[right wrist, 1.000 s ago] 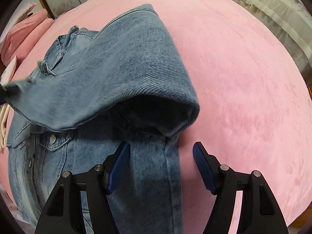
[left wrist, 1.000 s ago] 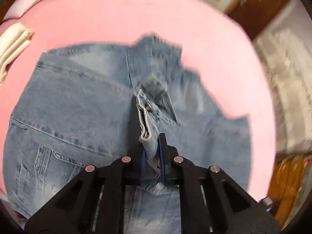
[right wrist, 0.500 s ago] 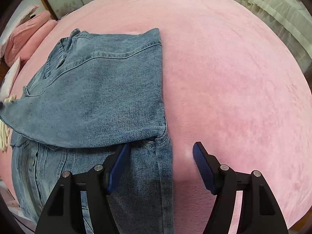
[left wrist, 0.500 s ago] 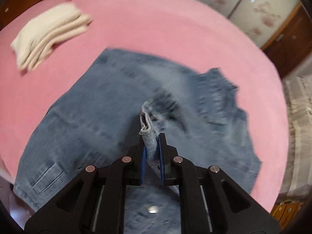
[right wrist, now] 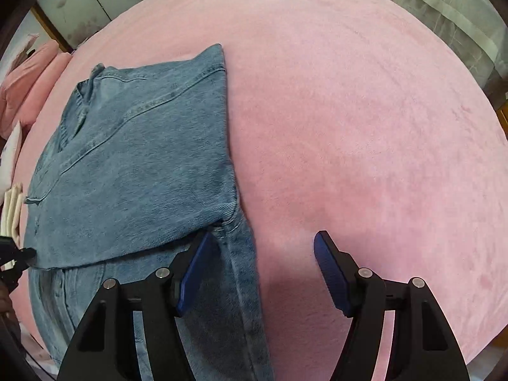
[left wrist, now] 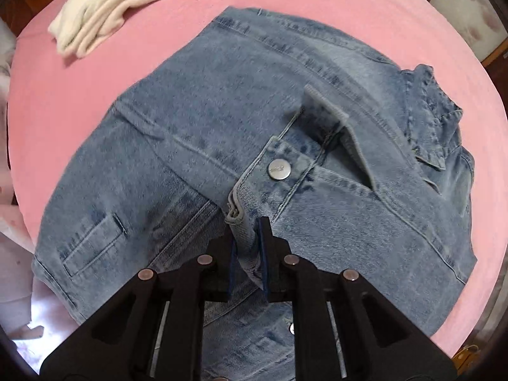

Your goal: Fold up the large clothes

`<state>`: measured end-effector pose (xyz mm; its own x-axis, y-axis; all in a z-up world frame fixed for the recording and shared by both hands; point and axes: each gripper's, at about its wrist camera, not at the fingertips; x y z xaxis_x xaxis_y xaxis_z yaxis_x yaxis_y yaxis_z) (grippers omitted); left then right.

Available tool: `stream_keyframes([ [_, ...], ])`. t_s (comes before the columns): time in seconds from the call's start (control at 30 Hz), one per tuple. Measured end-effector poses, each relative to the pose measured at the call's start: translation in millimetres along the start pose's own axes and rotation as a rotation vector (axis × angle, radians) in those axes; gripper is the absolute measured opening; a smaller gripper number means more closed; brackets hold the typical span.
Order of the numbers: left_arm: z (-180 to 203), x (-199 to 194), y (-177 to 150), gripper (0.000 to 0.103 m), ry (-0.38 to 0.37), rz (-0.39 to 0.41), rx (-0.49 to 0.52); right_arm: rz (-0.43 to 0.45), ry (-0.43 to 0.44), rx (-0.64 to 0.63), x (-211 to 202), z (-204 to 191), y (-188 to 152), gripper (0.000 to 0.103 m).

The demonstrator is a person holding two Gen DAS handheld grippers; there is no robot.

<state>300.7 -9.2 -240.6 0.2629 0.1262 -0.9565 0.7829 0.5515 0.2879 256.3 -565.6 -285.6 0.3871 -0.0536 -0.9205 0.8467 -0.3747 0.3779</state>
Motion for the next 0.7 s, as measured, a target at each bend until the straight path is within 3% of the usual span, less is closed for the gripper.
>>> stream_keyframes([
  [0.1,16,-46,13,0.009,-0.146,0.115,0.016,-0.005,0.019,-0.004,-5,-4,-5,0.068],
  [0.23,50,-127,20,0.009,-0.335,0.365,0.156,-0.018,0.028,-0.022,-6,-15,-10,0.068],
  [0.33,48,-177,18,0.005,-0.564,0.551,0.172,-0.006,0.040,-0.031,-9,-27,-8,0.068],
  [0.4,36,-192,17,0.005,-0.639,0.640,0.167,0.002,0.061,-0.024,-14,-33,-7,0.068],
  [0.43,33,-188,18,0.005,-0.618,0.638,0.186,0.004,0.070,-0.023,-16,-35,-6,0.068],
  [0.5,31,-161,21,0.005,-0.484,0.564,0.223,0.004,0.080,-0.023,-21,-38,-5,0.068],
  [0.57,25,-116,23,0.005,-0.346,0.396,0.243,-0.003,0.093,-0.028,-24,-41,-5,0.068],
  [0.6,18,-89,22,0.005,-0.311,0.283,0.240,-0.007,0.094,-0.036,-26,-42,-5,0.067],
  [0.7,8,-53,9,0.005,-0.303,0.112,0.264,0.010,0.088,-0.071,-37,-48,-5,0.063],
])
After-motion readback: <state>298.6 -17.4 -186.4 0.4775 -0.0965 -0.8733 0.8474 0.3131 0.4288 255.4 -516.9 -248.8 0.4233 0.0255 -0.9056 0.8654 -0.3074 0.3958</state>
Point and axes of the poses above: each gripper's, at about its wrist camera, not at the fingertips, and x roughly the way its jaws point, z to its right, y to its top, and after that the axes turned 5 degrees about z, right-handed
